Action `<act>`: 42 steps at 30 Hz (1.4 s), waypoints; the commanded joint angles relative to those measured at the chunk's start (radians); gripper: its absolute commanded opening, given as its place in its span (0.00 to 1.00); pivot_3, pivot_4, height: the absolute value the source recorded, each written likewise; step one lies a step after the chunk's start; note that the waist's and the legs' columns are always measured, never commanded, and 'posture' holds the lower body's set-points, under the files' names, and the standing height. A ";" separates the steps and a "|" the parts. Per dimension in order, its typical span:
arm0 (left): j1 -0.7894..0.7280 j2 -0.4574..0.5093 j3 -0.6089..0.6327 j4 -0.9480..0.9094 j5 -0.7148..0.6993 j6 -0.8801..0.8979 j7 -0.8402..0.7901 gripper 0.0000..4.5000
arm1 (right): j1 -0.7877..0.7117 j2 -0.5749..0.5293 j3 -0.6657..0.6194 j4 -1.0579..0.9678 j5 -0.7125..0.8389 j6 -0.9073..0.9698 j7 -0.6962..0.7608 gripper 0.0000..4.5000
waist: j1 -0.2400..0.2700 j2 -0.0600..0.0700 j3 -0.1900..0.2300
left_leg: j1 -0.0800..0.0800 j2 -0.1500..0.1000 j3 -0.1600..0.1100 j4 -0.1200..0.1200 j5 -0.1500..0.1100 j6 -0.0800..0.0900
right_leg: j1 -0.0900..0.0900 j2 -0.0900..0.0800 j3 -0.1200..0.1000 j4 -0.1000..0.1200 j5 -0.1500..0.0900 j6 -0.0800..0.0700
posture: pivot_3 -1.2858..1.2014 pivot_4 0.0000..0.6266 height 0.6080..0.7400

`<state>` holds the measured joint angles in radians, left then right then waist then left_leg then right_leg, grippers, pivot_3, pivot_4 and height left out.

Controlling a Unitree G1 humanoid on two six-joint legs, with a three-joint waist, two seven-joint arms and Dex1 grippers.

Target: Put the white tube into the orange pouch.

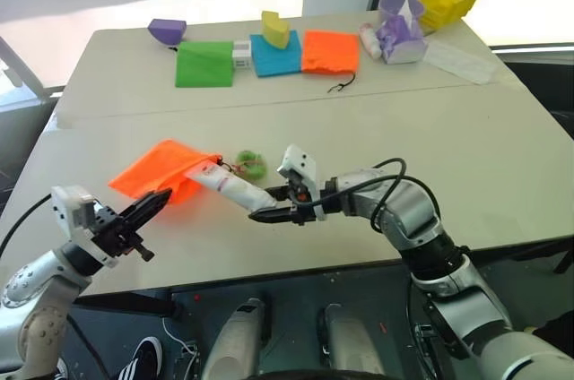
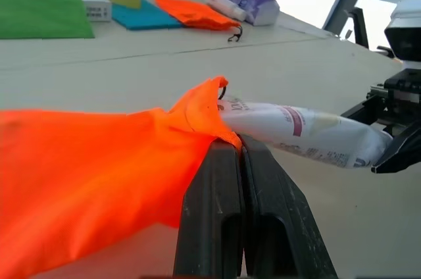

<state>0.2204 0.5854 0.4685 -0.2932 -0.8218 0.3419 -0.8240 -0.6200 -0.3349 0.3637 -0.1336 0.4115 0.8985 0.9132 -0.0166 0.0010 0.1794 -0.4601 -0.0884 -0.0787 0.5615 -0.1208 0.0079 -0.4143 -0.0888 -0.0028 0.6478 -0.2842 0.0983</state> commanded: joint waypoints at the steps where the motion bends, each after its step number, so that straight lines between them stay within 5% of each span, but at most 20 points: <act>1: -0.025 -0.005 0.069 0.018 -0.082 0.039 0.025 0.00 | -0.010 -0.022 -0.012 -0.088 0.049 0.014 0.040 0.40 | 0.000 0.000 0.000 | 0.000 0.000 0.000 0.000 0.000 0.000 | 0.000 0.000 0.000 0.000 0.000 0.000 | 0.52 0.24 1.00; 6: -0.040 -0.009 0.090 0.040 -0.176 0.126 0.035 0.00 | -0.037 -0.015 -0.026 -0.079 0.063 0.011 0.035 0.40 | -0.004 0.000 0.000 | 0.000 0.000 0.000 0.000 0.000 0.000 | 0.000 0.000 0.000 0.000 0.000 0.000 | 0.52 0.24 1.00; 23: -0.046 0.000 0.068 0.019 -0.169 0.173 -0.012 0.00 | -0.067 0.040 0.051 0.016 -0.006 -0.042 0.006 0.40 | -0.003 0.000 0.000 | 0.000 0.000 0.000 0.000 0.000 0.000 | -0.001 0.000 0.000 0.000 0.000 0.000 | 0.52 0.24 1.00; 32: -0.031 0.019 -0.009 0.005 0.046 0.016 -0.085 0.00 | -0.083 0.067 0.034 0.038 -0.005 -0.034 0.013 0.40 | -0.001 0.000 0.000 | -0.001 0.000 0.000 -0.001 0.000 0.000 | -0.002 0.000 0.000 -0.001 0.000 0.000 | 0.52 0.24 1.00; 42: -0.033 0.004 -0.046 -0.015 0.125 -0.065 -0.101 0.00 | -0.083 0.061 0.013 0.016 0.028 -0.015 0.021 0.40 | -0.003 0.000 0.000 | -0.001 0.000 0.001 -0.002 0.000 0.000 | -0.004 0.000 0.000 0.000 0.000 0.000 | 0.52 0.24 1.00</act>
<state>0.1884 0.5892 0.4254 -0.2678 -0.7004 0.2960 -0.9216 -0.6848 -0.2814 0.3793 -0.0765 0.4387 0.9119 0.9354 -0.0194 0.0010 0.1793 -0.4618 -0.0883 -0.0782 0.5593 -0.1209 0.0077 -0.4182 -0.0891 -0.0023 0.6475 -0.2842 0.0979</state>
